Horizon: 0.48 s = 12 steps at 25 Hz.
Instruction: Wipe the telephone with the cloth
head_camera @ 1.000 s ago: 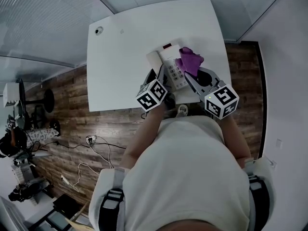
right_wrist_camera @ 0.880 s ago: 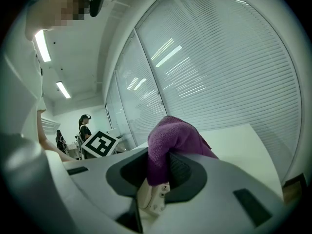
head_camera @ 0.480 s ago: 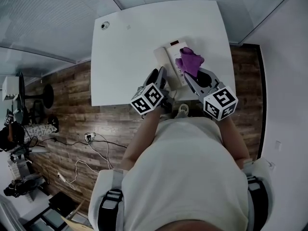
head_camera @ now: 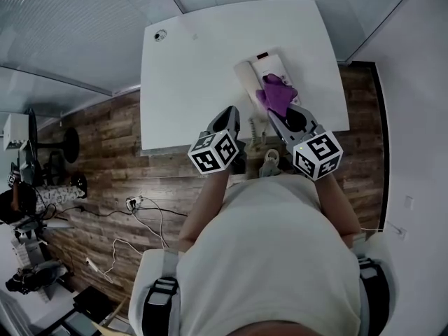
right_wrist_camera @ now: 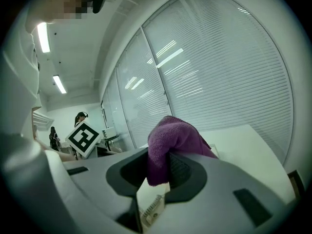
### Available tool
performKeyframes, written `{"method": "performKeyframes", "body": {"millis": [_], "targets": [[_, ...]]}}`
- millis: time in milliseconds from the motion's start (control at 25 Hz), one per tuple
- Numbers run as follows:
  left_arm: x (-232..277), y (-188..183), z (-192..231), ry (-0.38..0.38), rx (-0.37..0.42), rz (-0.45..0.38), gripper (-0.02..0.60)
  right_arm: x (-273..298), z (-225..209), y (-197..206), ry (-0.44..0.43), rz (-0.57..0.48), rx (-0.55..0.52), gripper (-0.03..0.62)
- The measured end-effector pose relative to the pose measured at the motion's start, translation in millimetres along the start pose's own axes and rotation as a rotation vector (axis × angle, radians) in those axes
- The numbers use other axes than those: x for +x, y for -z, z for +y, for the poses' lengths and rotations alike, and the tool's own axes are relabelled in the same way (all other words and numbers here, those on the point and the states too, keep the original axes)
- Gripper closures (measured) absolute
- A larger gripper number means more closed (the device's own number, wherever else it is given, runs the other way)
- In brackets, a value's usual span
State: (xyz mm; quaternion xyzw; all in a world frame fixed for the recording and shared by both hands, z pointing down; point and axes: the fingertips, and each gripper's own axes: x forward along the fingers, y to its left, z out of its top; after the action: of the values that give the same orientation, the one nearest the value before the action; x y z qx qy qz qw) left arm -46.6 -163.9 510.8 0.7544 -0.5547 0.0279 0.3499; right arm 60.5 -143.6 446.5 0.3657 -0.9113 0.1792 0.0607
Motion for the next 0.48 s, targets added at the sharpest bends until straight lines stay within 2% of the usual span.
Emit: {"method": "performKeyframes", "body": {"millis": [320, 480], "targets": [[-47, 12, 16, 0.054, -0.003, 0.054, 0.560, -6, 52, 17, 0.050, -0.001, -0.007, 0.505], [-74, 22, 26, 0.066, 0.048, 0.083, 0.560, -10, 83, 27, 0.058, -0.008, -0.017, 0.505]]}}
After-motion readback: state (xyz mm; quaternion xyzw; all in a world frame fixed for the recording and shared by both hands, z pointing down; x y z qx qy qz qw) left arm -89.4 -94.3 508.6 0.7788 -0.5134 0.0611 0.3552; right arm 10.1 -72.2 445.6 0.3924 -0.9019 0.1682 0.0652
